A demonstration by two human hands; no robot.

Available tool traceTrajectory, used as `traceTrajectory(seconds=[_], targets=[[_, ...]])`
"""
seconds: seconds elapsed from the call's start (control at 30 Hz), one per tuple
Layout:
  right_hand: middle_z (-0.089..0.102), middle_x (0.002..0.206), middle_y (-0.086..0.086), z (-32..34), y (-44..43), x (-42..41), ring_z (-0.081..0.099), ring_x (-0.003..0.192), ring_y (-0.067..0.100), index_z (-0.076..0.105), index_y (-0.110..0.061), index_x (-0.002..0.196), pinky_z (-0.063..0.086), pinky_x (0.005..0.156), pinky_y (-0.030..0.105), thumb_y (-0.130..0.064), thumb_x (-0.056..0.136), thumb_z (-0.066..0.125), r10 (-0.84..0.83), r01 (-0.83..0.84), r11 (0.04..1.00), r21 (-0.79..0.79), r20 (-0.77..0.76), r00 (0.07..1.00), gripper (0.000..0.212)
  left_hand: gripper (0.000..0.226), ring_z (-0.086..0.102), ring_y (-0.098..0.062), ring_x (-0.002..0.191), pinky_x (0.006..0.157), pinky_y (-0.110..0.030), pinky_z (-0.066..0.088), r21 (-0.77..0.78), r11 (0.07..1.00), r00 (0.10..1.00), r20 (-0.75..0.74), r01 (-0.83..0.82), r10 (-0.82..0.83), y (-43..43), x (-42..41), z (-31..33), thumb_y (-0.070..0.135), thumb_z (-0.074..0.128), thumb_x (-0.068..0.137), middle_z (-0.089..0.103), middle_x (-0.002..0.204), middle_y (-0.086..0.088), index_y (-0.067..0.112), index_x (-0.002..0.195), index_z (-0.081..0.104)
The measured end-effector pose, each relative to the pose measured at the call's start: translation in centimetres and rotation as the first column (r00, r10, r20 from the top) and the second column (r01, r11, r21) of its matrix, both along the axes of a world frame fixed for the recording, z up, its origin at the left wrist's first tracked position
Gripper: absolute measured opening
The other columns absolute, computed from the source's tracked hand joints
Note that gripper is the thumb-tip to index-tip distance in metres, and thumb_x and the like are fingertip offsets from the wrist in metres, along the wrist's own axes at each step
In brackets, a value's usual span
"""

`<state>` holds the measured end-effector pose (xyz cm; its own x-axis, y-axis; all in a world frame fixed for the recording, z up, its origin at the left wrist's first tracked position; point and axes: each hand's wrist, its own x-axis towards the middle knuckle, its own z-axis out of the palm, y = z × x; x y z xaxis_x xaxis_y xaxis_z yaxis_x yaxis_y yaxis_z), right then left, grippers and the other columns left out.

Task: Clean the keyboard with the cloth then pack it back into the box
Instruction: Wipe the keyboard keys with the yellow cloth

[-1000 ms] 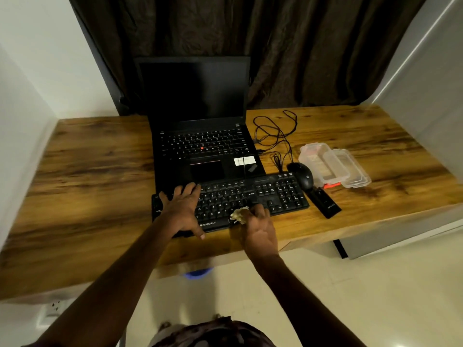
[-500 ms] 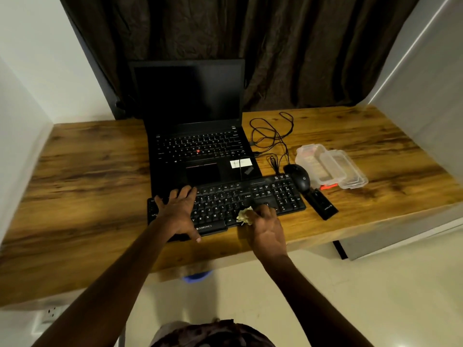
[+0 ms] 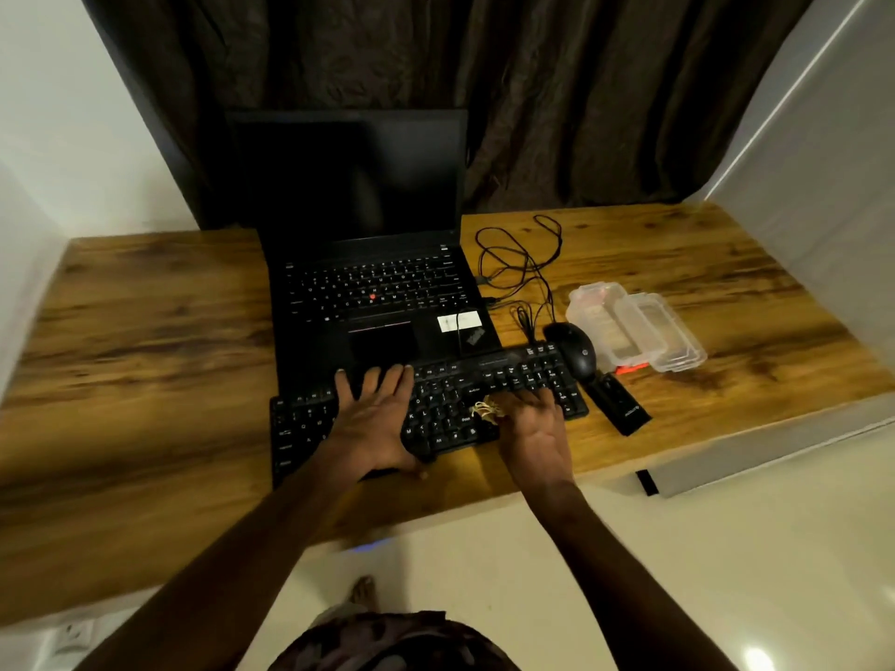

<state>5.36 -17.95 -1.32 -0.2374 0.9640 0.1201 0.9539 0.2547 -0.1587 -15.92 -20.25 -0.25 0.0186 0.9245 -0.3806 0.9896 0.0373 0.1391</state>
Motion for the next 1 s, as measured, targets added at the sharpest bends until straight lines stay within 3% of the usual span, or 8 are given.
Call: traceTrajectory(seconds=[0.2, 0.33, 0.43, 0.57, 0.7, 0.8, 0.87, 1.0], targets=[[0.063, 0.12, 0.006, 0.4, 1.7, 0.4, 0.049, 0.118, 0.03, 0.065, -0.024, 0.118, 0.042, 0.098, 0.04, -0.008, 0.088, 0.06, -0.056, 0.056, 0.993, -0.105, 0.004, 0.998, 0.033, 0.155, 0.011, -0.027, 0.146, 0.115, -0.066, 0.0, 0.026, 0.999, 1.0, 0.003, 0.02, -0.02, 0.8, 0.5, -0.5, 0.074, 0.082, 0.043, 0.007, 0.161, -0.002, 0.013, 0.157, -0.003], [0.062, 0.12, 0.017, 0.2, 2.2, 0.6, 0.048, 0.121, 0.039, 0.065, -0.01, 0.115, 0.04, 0.1, 0.048, 0.003, 0.081, 0.062, -0.145, 0.147, 0.987, -0.071, 0.041, 0.989, 0.036, 0.156, 0.012, -0.028, 0.145, 0.115, -0.066, 0.0, 0.016, 1.0, 1.0, -0.011, 0.026, -0.026, 1.0, 0.4, -0.5, 0.074, 0.082, 0.041, 0.006, 0.161, -0.002, 0.013, 0.156, -0.003], [0.061, 0.123, 0.014, 0.1, 1.8, 0.2, 0.048, 0.123, 0.038, 0.064, -0.016, 0.117, 0.042, 0.101, 0.049, 0.001, 0.081, 0.061, -0.079, 0.081, 0.992, -0.101, 0.026, 0.997, 0.039, 0.157, 0.012, -0.029, 0.145, 0.115, -0.066, 0.0, 0.006, 1.0, 1.0, -0.018, 0.026, -0.025, 1.4, 0.6, -0.4, 0.073, 0.084, 0.041, 0.006, 0.161, -0.004, 0.012, 0.156, -0.003], [0.066, 0.108, 0.011, 0.1, 2.0, 0.9, 0.057, 0.106, 0.038, 0.07, -0.017, 0.104, 0.049, 0.088, 0.047, 0.003, 0.071, 0.072, -0.018, 0.018, 0.999, -0.05, 0.003, 1.0, 0.039, 0.156, 0.013, -0.03, 0.145, 0.115, -0.066, 0.0, -0.013, 1.0, 0.999, -0.033, 0.027, -0.027, 1.6, 0.7, -0.3, 0.071, 0.085, 0.042, 0.005, 0.161, -0.005, 0.012, 0.156, -0.004], [0.066, 0.109, 0.021, 0.6, 2.6, 1.6, 0.055, 0.115, 0.045, 0.068, -0.007, 0.103, 0.045, 0.096, 0.053, 0.006, 0.069, 0.073, -0.132, 0.135, 0.99, -0.031, 0.067, 0.989, 0.036, 0.157, 0.013, -0.03, 0.145, 0.114, -0.066, -0.001, -0.01, 1.0, 0.999, -0.034, 0.024, -0.025, 1.6, 0.7, -0.3, 0.071, 0.085, 0.041, 0.006, 0.16, -0.005, 0.012, 0.156, -0.004], [0.062, 0.12, 0.016, 0.5, 2.3, 1.2, 0.05, 0.122, 0.041, 0.066, -0.011, 0.113, 0.043, 0.104, 0.051, 0.002, 0.077, 0.067, -0.052, 0.059, 0.995, -0.08, 0.087, 0.995, 0.038, 0.158, 0.013, -0.031, 0.144, 0.115, -0.067, -0.002, -0.012, 1.0, 0.999, -0.04, 0.025, -0.025, 1.6, 0.8, -0.4, 0.071, 0.085, 0.04, 0.006, 0.16, -0.006, 0.011, 0.156, -0.004], [0.064, 0.117, 0.014, 0.5, 2.2, 1.7, 0.054, 0.115, 0.04, 0.068, -0.016, 0.112, 0.048, 0.099, 0.05, 0.002, 0.077, 0.068, -0.002, 0.004, 0.998, -0.062, 0.021, 1.0, 0.039, 0.157, 0.013, -0.032, 0.144, 0.115, -0.067, 0.0, -0.019, 0.999, 0.999, -0.045, 0.026, -0.027, 1.7, 0.9, -0.3, 0.071, 0.085, 0.041, 0.006, 0.16, -0.006, 0.011, 0.156, -0.004], [0.066, 0.103, 0.019, 1.0, 2.7, 2.3, 0.061, 0.098, 0.041, 0.07, -0.011, 0.102, 0.053, 0.085, 0.047, 0.007, 0.076, 0.069, -0.139, 0.139, 0.99, -0.008, -0.046, 0.989, 0.032, 0.155, 0.013, -0.032, 0.144, 0.115, -0.068, 0.001, -0.031, 0.999, 0.998, -0.06, 0.036, -0.037, 1.8, 1.0, 0.1, 0.071, 0.084, 0.044, 0.005, 0.16, -0.007, 0.011, 0.156, -0.006]])
